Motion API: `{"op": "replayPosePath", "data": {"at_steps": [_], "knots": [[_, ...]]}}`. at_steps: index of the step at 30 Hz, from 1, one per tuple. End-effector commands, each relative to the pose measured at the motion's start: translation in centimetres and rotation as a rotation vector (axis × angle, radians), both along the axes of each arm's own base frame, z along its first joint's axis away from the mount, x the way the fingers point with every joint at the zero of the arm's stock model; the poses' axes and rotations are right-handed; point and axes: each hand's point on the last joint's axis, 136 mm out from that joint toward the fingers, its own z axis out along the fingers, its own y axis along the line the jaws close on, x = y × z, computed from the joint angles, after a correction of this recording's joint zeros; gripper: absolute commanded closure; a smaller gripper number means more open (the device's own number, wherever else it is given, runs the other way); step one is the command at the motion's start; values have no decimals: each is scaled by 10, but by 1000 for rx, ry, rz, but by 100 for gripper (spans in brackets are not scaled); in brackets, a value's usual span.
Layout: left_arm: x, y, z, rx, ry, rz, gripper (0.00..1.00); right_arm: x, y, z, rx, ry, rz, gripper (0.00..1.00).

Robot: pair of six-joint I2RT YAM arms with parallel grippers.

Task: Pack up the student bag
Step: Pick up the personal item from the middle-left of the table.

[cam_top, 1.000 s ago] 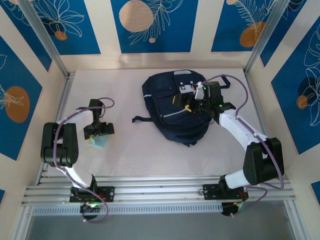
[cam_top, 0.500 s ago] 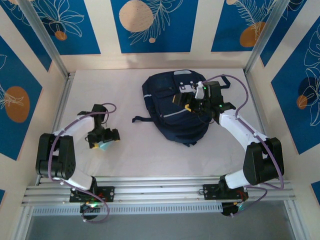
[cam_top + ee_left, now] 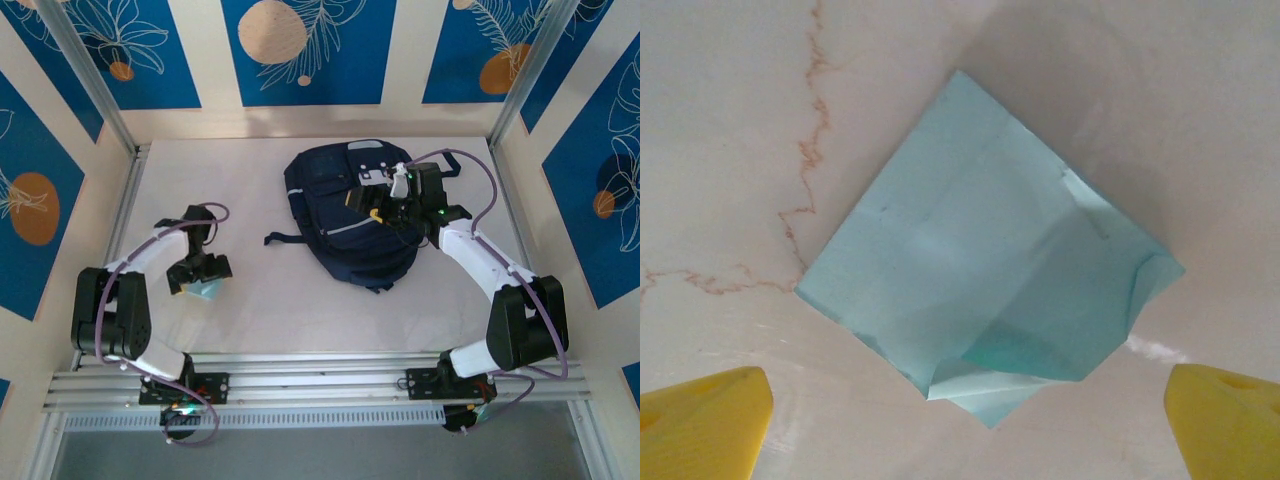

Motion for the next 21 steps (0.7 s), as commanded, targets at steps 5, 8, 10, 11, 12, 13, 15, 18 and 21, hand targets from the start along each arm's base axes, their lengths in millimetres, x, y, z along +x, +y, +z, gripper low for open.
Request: {"op": "replayPosePath", "data": {"at_steps": [5,8,10,11,12,13,15,18,21], "knots": [[13,-2,5,-70,-111,342,0,-7,-1,5,0,-30,30,1],[4,3,1,-69,-111,500,0,-9,-1,2,-6,-25,34,1],[-3,7,-3,-73,-123,588,0,-10,-2,1,-10,-27,31,1],[-4,8,-5,-81,-133,621,0,-10,-3,1,-13,-28,29,1],[-5,9,-8,-83,-135,649,0,-10,-4,1,-13,-28,27,1],[-7,10,-10,-82,-129,667,0,-11,-4,0,-14,-28,29,1],[-6,10,-15,-95,-110,680,0,-11,-4,0,-11,-26,30,1],[0,9,-21,-115,-96,688,0,-12,-4,0,-9,-28,32,1],[10,10,-24,-132,-104,693,0,-13,-5,1,-9,-30,29,1]]}}
